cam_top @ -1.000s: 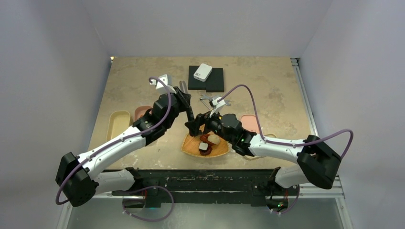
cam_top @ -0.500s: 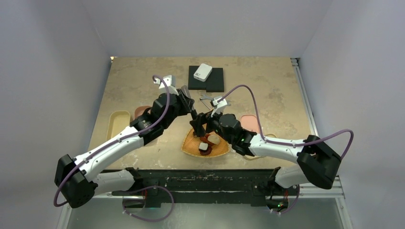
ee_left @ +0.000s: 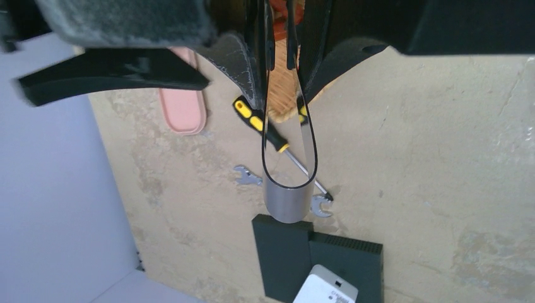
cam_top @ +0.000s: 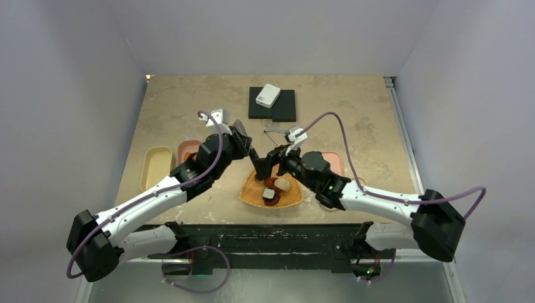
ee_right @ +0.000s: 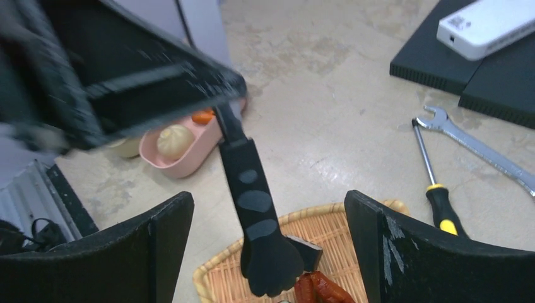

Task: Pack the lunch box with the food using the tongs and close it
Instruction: Pick up the fake food from the plate.

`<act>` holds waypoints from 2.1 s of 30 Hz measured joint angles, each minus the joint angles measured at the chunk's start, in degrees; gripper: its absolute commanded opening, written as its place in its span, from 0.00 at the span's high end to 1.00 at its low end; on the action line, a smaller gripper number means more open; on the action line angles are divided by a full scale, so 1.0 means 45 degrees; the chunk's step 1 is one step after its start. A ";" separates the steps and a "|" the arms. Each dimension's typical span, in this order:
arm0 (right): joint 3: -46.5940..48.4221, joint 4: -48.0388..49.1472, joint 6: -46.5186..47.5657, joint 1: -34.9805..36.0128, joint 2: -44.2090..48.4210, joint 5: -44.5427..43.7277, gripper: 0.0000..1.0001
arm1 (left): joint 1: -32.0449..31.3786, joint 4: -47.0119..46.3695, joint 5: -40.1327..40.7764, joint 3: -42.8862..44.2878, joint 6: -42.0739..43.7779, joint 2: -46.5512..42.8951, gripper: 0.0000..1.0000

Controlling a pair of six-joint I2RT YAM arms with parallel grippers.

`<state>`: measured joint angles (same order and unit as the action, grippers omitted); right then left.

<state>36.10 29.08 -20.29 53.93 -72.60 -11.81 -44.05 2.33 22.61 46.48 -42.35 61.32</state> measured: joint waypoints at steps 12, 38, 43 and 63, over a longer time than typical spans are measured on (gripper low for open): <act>-0.0996 -0.0165 0.0869 0.0000 0.3497 0.0393 0.01 | -0.1574 -0.3502 0.2798 -0.0913 0.1705 0.0141 0.87; -0.2647 -0.0670 0.0471 -0.0097 0.5901 -0.3449 0.01 | -0.5085 -0.2322 0.9568 0.0495 0.3206 0.3075 0.73; -0.2798 -0.0685 0.0408 -0.0097 0.5979 -0.3449 0.01 | -0.5085 -0.2317 0.9870 0.0505 0.3215 0.3332 0.72; -0.2890 -0.0685 0.0389 -0.0097 0.6047 -0.3434 0.01 | -0.5085 -0.2297 0.9942 0.0505 0.2866 0.4046 0.70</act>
<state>23.09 26.00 -18.55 53.49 -45.39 -27.27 -66.94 -8.01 67.35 48.75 -29.45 79.53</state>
